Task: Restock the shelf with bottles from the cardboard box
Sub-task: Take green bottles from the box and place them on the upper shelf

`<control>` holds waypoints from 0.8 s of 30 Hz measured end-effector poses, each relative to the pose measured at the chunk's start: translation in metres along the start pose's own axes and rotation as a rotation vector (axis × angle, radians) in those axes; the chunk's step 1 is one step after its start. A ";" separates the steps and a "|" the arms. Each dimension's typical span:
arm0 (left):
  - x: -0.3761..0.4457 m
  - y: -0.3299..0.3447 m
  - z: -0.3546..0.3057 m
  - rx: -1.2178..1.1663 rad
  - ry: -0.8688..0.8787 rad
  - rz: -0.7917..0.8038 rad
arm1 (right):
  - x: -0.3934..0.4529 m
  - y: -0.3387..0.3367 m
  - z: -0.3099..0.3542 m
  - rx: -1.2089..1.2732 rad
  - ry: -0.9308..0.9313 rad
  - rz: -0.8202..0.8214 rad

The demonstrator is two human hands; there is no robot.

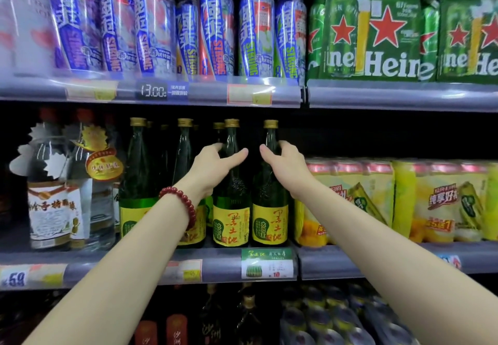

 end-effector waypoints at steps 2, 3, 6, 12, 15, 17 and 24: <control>0.001 -0.001 0.004 0.014 0.019 -0.001 | 0.001 -0.001 -0.003 0.004 0.002 0.030; 0.002 -0.002 0.006 0.020 0.024 0.004 | 0.001 -0.002 -0.004 0.004 0.003 0.041; 0.000 -0.003 0.011 0.078 0.034 -0.007 | -0.004 -0.003 -0.008 -0.010 -0.006 0.024; -0.024 0.004 0.028 0.304 0.122 -0.099 | -0.024 0.009 -0.020 -0.096 -0.063 -0.032; -0.030 0.001 0.015 0.334 0.182 -0.094 | -0.026 0.007 -0.009 -0.169 -0.064 -0.048; -0.040 -0.011 0.006 0.264 0.244 -0.130 | -0.032 0.006 0.000 -0.236 -0.090 -0.126; -0.069 -0.100 0.002 0.497 0.461 -0.526 | -0.057 0.056 0.049 -0.320 -0.464 -0.177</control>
Point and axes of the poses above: each hand's wrist, its own x-axis towards the middle knuckle, its own y-axis out of the palm, z = x × y, the point moved 3 cm from there along x, towards the middle knuckle, and after that the axes turned 6 degrees about z, right-handed, at the moved point
